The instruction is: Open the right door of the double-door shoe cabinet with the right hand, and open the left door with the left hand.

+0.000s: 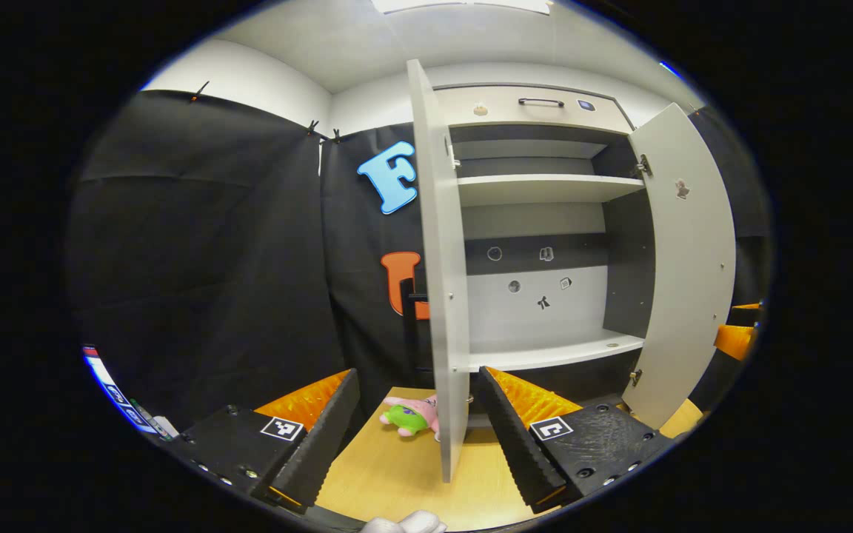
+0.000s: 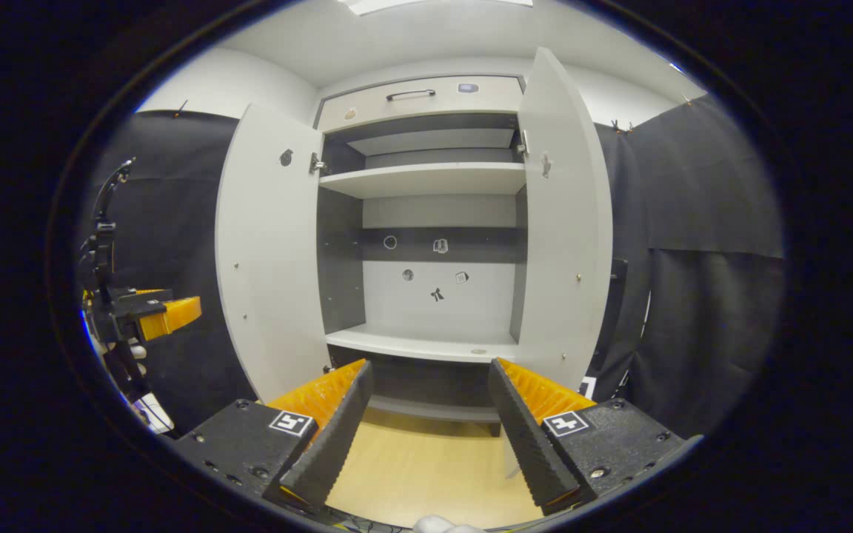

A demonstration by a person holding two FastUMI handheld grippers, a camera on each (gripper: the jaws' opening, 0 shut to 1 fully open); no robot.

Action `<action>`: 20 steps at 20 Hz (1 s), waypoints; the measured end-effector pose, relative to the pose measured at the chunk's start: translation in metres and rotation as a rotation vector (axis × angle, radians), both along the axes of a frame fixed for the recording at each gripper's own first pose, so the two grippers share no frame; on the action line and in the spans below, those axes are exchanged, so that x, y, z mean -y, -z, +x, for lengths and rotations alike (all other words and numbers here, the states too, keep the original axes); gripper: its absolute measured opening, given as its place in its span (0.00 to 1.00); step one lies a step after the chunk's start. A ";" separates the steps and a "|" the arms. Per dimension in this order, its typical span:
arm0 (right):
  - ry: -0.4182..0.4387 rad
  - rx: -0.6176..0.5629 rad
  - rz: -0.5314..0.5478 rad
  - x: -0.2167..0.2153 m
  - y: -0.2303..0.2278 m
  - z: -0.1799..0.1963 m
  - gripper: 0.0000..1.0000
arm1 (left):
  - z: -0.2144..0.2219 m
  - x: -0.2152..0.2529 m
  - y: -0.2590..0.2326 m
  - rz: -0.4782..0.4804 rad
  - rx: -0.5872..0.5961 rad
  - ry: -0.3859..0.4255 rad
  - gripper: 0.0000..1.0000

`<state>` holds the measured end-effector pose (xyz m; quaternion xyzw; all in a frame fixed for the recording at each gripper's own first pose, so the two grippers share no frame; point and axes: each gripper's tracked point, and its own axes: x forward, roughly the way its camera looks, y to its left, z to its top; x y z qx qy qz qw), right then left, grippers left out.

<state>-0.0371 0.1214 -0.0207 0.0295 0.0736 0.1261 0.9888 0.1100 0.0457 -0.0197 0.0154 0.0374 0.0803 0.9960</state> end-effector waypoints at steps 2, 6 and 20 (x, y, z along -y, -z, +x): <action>0.020 0.006 -0.004 0.005 -0.001 0.000 0.98 | -0.001 0.023 0.005 -0.003 -0.006 0.042 0.95; 0.061 0.013 -0.009 0.017 -0.002 -0.002 0.98 | -0.004 0.052 0.010 0.014 -0.012 0.096 0.97; 0.142 0.027 -0.017 0.037 -0.010 -0.006 0.98 | -0.011 0.075 -0.001 -0.009 0.027 0.150 1.00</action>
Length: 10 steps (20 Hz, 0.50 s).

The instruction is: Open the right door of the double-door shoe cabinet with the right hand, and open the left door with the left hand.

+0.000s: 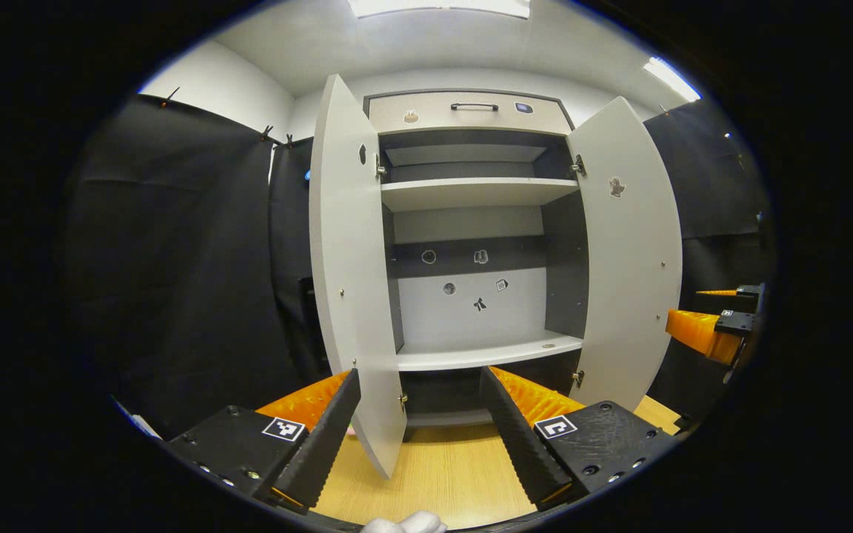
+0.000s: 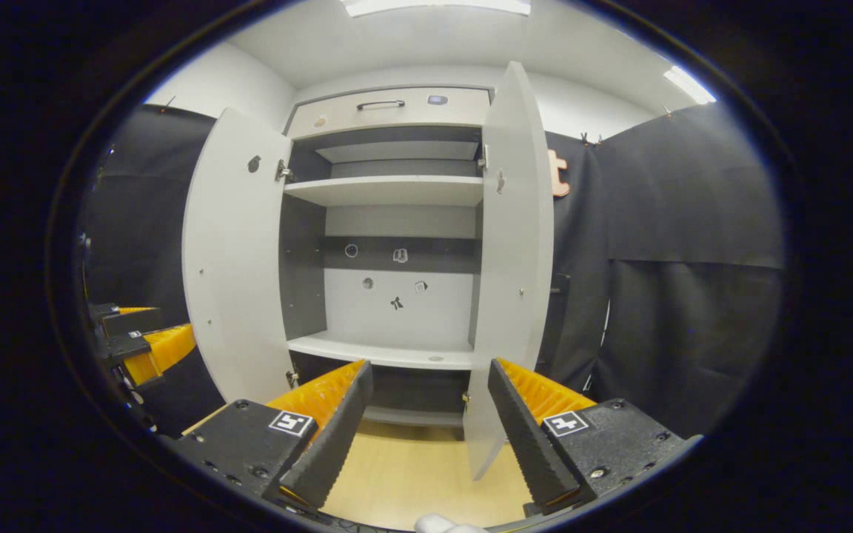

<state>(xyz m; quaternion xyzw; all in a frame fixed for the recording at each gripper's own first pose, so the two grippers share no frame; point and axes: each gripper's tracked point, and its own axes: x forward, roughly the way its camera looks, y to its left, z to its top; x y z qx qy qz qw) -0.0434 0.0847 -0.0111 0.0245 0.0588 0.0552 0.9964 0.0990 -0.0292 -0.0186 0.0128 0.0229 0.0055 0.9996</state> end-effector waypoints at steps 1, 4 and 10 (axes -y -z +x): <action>-0.001 0.005 0.000 0.000 -0.002 -0.001 0.98 | 0.001 0.000 -0.001 -0.005 0.002 0.003 0.97; 0.013 0.008 -0.004 0.002 -0.004 -0.002 0.98 | -0.001 0.002 -0.002 -0.009 0.000 0.008 0.96; 0.019 0.007 -0.007 0.004 -0.005 -0.005 0.97 | -0.002 0.004 -0.005 -0.011 0.001 0.016 0.96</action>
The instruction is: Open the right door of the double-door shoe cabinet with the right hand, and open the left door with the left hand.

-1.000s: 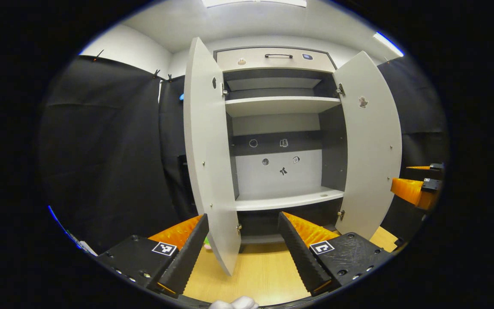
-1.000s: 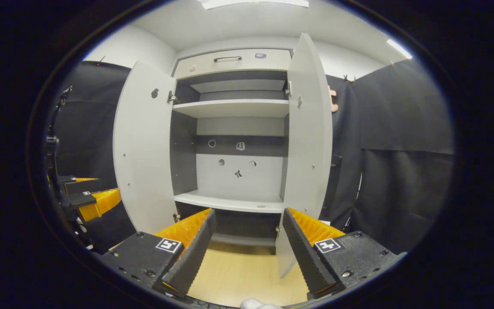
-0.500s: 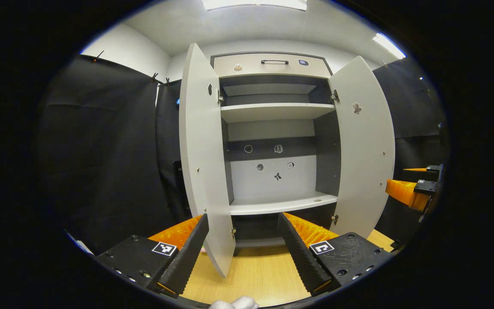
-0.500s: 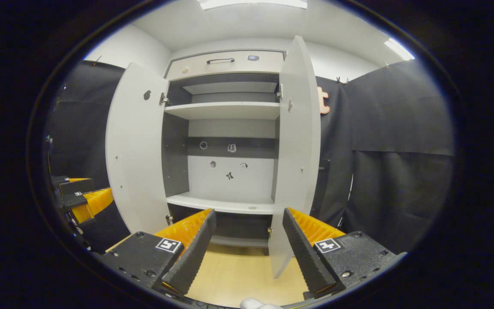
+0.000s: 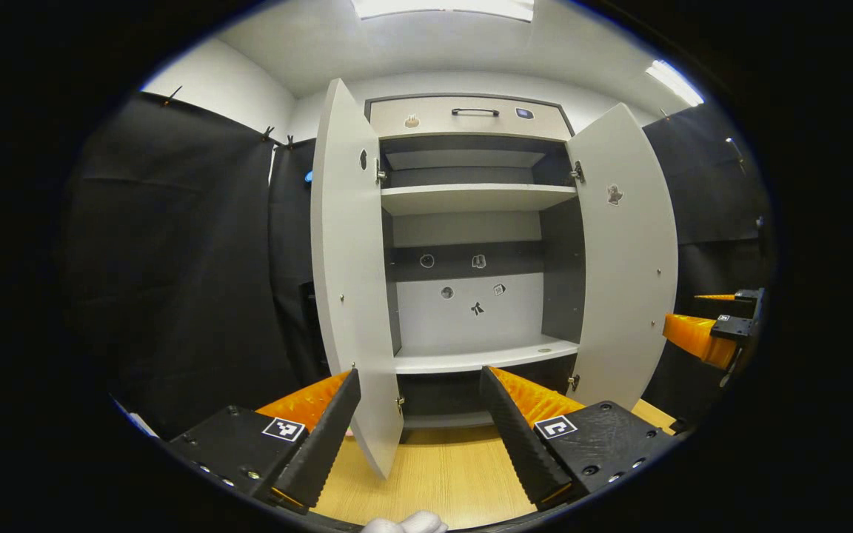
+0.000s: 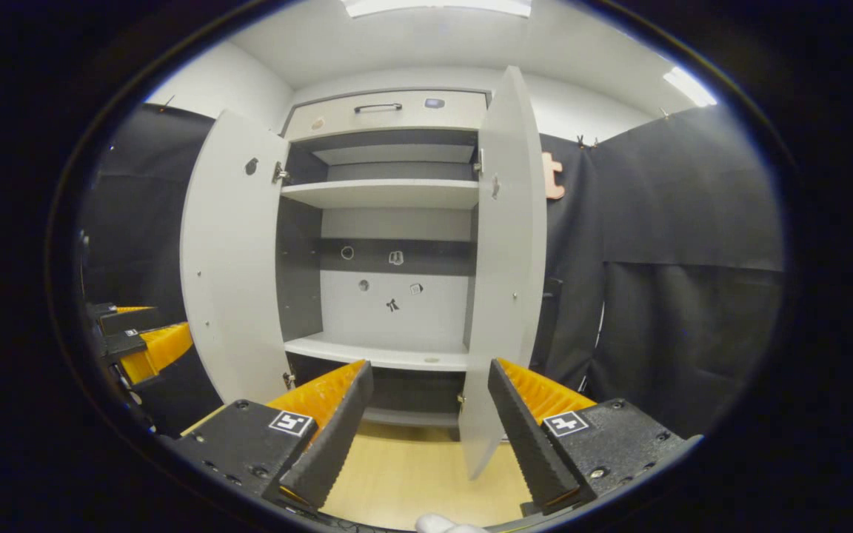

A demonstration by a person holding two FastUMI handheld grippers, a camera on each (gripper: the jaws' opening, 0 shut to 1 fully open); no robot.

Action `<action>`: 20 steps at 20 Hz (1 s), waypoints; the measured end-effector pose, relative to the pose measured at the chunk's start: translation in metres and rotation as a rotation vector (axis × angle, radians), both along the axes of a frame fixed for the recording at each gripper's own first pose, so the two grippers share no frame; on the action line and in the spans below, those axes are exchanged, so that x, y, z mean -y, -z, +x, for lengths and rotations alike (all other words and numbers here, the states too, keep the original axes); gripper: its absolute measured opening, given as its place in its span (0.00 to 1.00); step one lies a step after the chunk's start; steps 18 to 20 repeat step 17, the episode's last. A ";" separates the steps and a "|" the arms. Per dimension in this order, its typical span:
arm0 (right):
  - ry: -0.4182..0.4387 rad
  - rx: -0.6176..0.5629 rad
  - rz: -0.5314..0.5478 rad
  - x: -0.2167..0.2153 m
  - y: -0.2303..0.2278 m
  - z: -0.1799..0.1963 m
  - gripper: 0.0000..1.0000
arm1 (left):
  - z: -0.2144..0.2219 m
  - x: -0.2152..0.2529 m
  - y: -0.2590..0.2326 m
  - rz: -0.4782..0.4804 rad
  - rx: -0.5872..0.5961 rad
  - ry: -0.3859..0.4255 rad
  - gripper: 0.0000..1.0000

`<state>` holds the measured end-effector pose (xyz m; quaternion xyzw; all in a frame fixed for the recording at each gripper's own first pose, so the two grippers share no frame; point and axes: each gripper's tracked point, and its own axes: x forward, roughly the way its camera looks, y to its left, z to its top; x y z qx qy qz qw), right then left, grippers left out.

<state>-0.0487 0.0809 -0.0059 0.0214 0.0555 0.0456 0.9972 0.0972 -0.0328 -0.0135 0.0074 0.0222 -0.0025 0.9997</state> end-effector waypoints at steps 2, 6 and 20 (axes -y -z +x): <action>0.000 0.003 -0.001 0.000 -0.002 -0.001 0.98 | 0.000 -0.001 -0.001 0.003 -0.002 0.001 0.97; -0.001 0.007 0.003 0.001 -0.004 -0.003 0.98 | 0.000 0.002 -0.004 0.002 -0.001 0.008 0.97; -0.016 0.016 0.007 -0.002 -0.006 -0.010 0.98 | -0.008 0.002 -0.012 0.006 0.014 0.001 0.97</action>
